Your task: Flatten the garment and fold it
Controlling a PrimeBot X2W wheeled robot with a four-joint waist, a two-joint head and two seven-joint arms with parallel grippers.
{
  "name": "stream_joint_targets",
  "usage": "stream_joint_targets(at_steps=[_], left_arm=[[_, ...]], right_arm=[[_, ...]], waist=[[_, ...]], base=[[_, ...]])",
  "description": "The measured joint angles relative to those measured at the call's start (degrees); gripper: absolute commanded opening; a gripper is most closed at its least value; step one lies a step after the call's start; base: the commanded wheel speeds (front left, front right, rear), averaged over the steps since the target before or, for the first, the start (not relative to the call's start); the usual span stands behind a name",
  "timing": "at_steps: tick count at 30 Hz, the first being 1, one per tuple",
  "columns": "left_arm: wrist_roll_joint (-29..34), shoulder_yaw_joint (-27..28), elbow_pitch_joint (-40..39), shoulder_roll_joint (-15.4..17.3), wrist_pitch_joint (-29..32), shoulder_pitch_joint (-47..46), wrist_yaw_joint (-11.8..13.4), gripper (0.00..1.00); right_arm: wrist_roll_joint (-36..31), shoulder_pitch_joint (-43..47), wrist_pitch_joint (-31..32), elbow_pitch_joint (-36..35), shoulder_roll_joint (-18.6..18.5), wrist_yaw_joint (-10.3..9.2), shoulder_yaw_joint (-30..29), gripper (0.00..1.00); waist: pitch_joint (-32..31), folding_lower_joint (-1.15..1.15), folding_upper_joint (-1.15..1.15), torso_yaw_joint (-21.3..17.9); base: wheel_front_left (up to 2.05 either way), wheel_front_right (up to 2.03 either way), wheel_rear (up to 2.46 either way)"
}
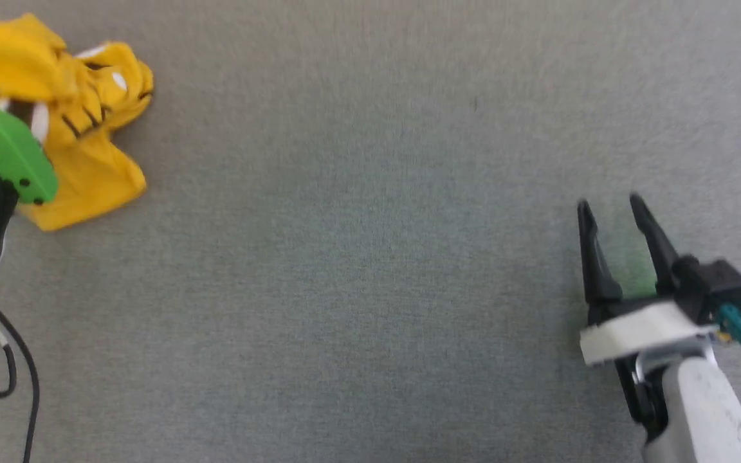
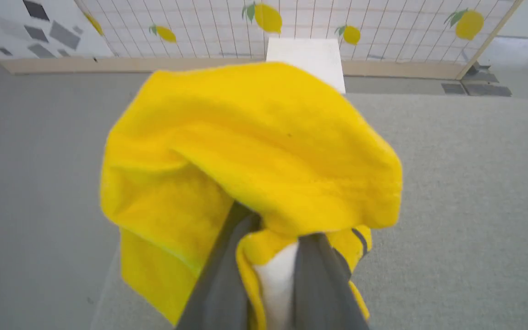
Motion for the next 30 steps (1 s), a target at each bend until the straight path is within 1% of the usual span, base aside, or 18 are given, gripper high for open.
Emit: stream_joint_targets(at_steps=[2, 4, 8, 11, 15, 17, 21, 25, 27, 30], left_arm=[[3.2, -1.5, 0.8, 0.1, -6.3, -1.8, -0.5, 0.0], [5.4, -3.0, 1.2, -0.1, -10.7, -3.4, -0.9, 0.0], [9.0, -6.2, 2.1, -1.5, -17.6, -7.0, -1.0, 0.0], [10.3, -9.0, 2.6, -4.1, -21.3, -9.2, -1.1, 0.0], [10.7, -13.0, 3.6, -9.0, -25.2, -11.2, -1.7, 0.0], [10.6, -14.6, 4.1, -11.6, -26.3, -11.8, -1.9, 0.0], [9.0, -16.8, 5.8, -17.5, -28.2, -13.1, -1.9, 0.0], [5.8, -19.3, 10.1, -23.8, -26.7, -12.5, -1.9, 0.0], [4.4, -21.2, 12.7, -25.6, -24.4, -10.9, -1.8, 0.0], [3.8, -25.7, 18.4, -26.1, -18.9, -6.8, -1.7, 0.0]], right_arm=[[0.2, 1.8, 0.0, 0.4, 0.0, 0.0, -0.7, 1.0], [0.3, 3.3, 0.0, 0.5, 0.0, 0.0, -1.3, 1.0], [0.2, 6.0, 0.0, 0.1, 0.0, 0.0, -2.6, 1.0], [0.2, 7.8, 0.3, -0.5, 0.0, 0.0, -3.3, 1.0], [-0.1, 9.9, 1.6, -1.7, 0.0, 0.0, -3.9, 1.0], [-0.2, 10.8, 2.1, -2.3, 0.0, 0.0, -4.1, 1.0], [-0.5, 12.1, 3.5, -3.8, 0.0, 0.0, -4.4, 1.0], [-0.7, 13.4, 4.6, -4.9, 0.0, 0.0, -4.5, 1.0], [-0.7, 13.6, 5.1, -5.3, 0.0, 0.0, -4.0, 1.0], [-0.6, 13.6, 5.7, -6.0, 0.0, 0.0, -3.0, 1.0]], waist=[[-2.5, 0.0, 0.0, 0.2], [-5.0, 0.0, 0.0, 0.6], [-10.4, -0.01, 0.0, 1.1], [-14.0, -0.01, 0.0, 1.1], [-18.5, -0.01, 0.0, 0.5], [-20.2, -0.01, 0.0, -0.2], [-22.5, -0.01, 0.0, -2.8], [-23.8, -0.01, 0.0, -6.2], [-24.1, -0.01, 0.0, -7.7], [-24.5, -0.01, 0.0, -10.3]], base=[[0.0, 0.0, 0.0], [0.0, 0.0, 0.0], [0.0, 0.0, 0.0], [0.0, 0.0, 0.0], [0.0, 0.0, 0.0], [0.0, 0.0, 0.0], [0.0, 0.0, 0.0], [0.0, 0.0, 0.0], [0.0, 0.0, 0.0], [0.0, 0.0, 0.0]])
